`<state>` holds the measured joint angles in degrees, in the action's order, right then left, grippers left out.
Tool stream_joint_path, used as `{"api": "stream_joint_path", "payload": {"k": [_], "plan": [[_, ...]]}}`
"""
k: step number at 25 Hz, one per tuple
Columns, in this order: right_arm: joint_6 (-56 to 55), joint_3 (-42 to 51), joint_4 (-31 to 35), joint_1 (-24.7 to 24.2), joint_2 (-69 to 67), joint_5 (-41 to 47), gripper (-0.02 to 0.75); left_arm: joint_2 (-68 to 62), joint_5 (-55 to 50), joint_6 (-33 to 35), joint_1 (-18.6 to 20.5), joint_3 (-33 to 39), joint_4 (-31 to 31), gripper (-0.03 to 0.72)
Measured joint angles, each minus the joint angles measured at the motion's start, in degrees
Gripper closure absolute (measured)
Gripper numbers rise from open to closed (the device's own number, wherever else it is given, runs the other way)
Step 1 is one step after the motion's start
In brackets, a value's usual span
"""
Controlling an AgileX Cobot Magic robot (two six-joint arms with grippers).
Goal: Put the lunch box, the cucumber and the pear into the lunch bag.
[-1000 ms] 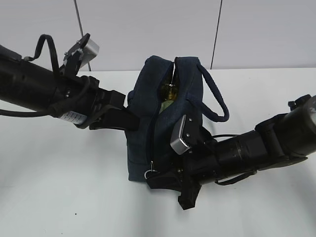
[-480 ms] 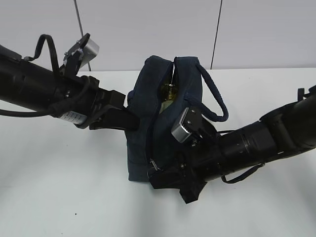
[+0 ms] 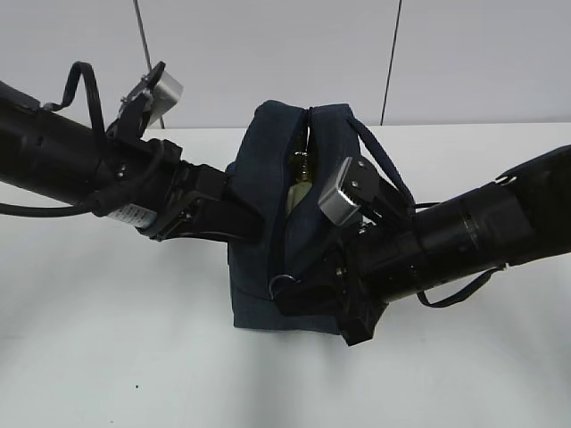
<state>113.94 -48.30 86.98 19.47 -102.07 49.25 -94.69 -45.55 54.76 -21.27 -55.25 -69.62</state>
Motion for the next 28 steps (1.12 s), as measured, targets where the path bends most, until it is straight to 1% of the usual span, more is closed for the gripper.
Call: {"api": "stream_joint_path", "payload": {"k": [2,5,11,14,18,21,26,28], "plan": [[-0.74,0.0,-0.81,0.0,1.13,0.0,0.732,0.0,-0.19,0.0,0.0,0.0,0.13,0.363],[-1.79,0.0,-1.47,0.0,2.96,0.0,0.732,0.0,-0.21,0.0,0.0,0.0,0.76,0.328],[-1.98,0.0,-1.6,0.0,6.64,0.0,0.732,0.0,-0.51,0.0,0.0,0.0,2.77,0.319],[-2.03,0.11,-0.43,0.0,7.69,-0.24,0.732,0.0,-0.95,0.05,0.0,0.0,3.31,0.319],[-2.12,-0.86,1.65,0.0,8.28,-0.34,0.732,0.0,-2.4,0.1,0.0,0.0,6.19,0.319],[-3.26,-2.63,2.0,0.0,8.28,-0.34,0.732,0.0,-3.46,0.15,0.0,0.0,7.73,0.319],[-5.38,-5.31,2.06,0.0,8.28,-0.34,0.732,0.0,-2.42,0.15,0.0,0.0,7.87,0.319],[-6.06,-5.73,2.06,0.0,8.28,-0.34,0.732,0.0,-1.01,0.15,0.0,0.0,7.75,0.33]]}}
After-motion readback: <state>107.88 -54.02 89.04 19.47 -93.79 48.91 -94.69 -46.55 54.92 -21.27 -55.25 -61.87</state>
